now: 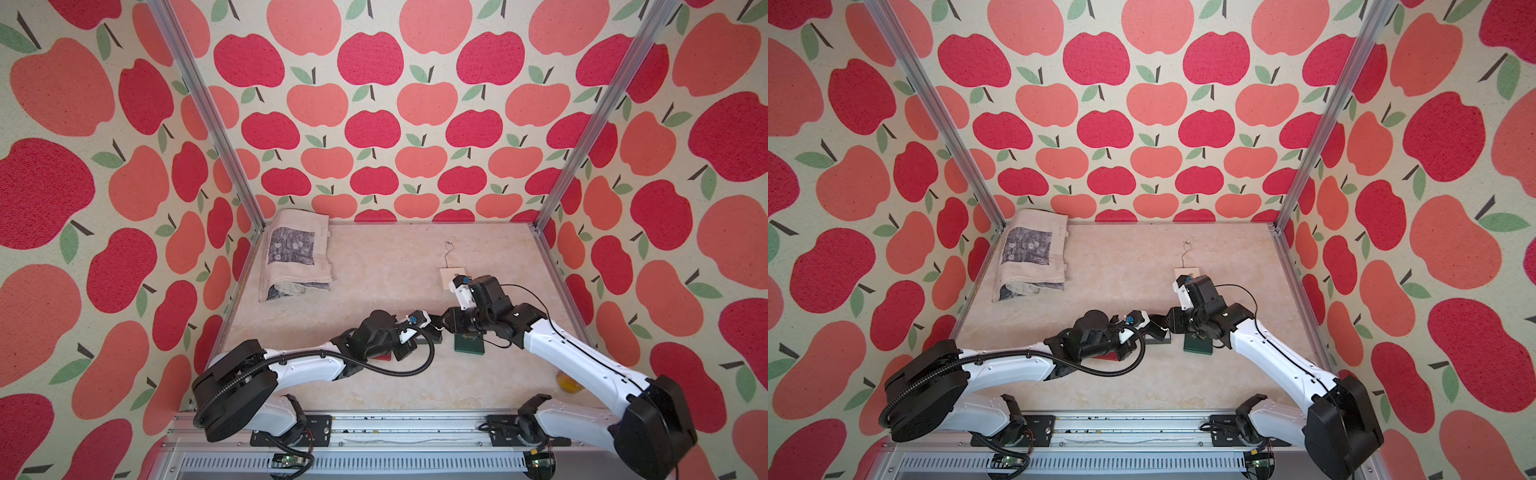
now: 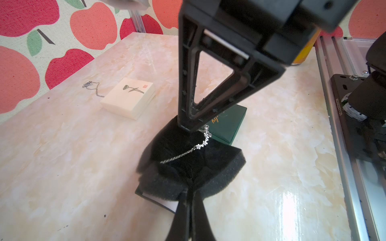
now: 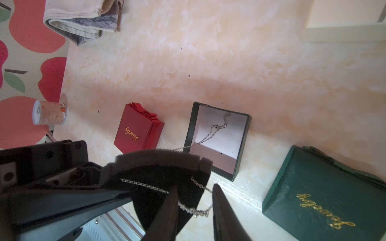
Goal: Take the necklace out of the lift-off lid jewelry box
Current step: Pick up the necklace from the inner lining.
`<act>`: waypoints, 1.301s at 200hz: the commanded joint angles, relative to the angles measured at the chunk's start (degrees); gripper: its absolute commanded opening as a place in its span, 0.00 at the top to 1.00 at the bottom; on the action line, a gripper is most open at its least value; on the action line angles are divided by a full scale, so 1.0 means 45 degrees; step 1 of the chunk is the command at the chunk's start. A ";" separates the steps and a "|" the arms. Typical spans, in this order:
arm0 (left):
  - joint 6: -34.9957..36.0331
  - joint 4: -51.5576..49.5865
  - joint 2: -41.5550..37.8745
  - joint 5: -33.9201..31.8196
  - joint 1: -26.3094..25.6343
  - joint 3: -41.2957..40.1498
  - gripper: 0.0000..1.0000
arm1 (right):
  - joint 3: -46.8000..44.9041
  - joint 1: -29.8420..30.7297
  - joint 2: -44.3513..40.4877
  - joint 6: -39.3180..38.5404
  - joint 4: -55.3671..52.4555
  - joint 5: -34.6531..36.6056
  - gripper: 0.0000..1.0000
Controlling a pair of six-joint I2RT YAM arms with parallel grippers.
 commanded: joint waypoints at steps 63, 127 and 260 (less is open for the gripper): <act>0.0162 0.0413 -0.0111 -0.0554 -0.0102 0.0084 1.00 | -0.1821 -0.0395 -0.1055 0.1607 0.1744 -0.1662 0.57; 0.0184 0.0420 -0.0087 -0.0474 -0.0106 0.0094 1.00 | -0.2103 -0.0421 -0.1063 0.1864 0.2391 -0.2050 0.62; 0.0207 0.0320 -0.0163 -0.0537 -0.0105 -0.0016 1.00 | -0.1723 -0.0568 -0.0967 0.1500 0.1889 -0.1783 0.92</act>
